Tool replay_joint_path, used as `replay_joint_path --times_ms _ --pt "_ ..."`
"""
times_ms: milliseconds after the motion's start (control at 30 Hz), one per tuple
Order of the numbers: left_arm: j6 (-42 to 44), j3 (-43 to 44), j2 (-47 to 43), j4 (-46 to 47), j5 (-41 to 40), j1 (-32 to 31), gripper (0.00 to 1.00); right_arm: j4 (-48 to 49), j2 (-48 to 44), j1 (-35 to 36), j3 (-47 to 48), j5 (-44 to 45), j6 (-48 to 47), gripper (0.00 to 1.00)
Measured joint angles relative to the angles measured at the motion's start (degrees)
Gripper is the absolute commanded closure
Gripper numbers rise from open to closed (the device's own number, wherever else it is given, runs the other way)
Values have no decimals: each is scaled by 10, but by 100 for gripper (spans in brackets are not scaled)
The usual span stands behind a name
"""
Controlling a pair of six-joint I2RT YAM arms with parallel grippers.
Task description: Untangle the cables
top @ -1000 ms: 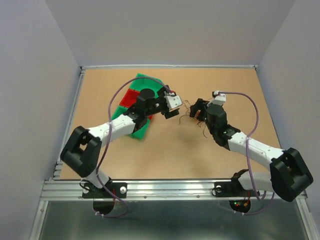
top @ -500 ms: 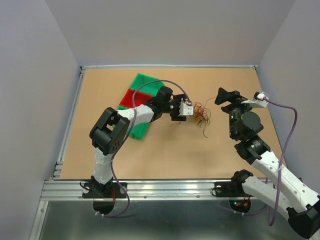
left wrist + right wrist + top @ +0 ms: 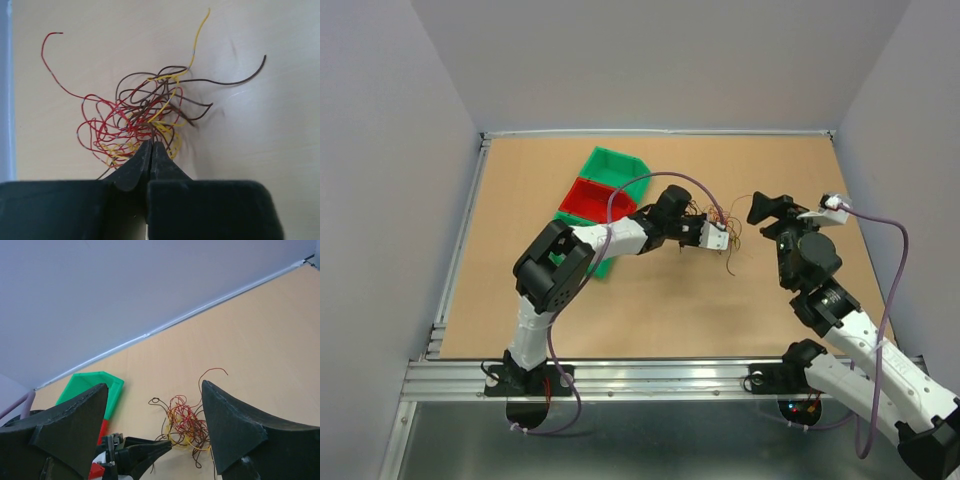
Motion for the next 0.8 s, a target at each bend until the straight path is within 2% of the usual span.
replay_joint_path --times_ms 200,300,400,567,667,800 --pt "-55 -20 -31 -21 -26 -20 100 -1 10 0 -21 -33 1 22" --pt "-94 -72 -114 -42 -15 -9 100 17 67 0 -21 -75 -9 22" --pt "-130 -87 -205 -54 1 2 100 49 148 0 -21 -103 -9 22" --pt "-187 -146 -342 -11 33 3 100 90 255 0 -22 -144 12 19" --pt "-218 -208 -382 31 35 0 100 115 296 -2 -21 -160 22 18" --pt "-259 -249 -380 50 8 0 100 120 358 -3 -21 -171 32 18"
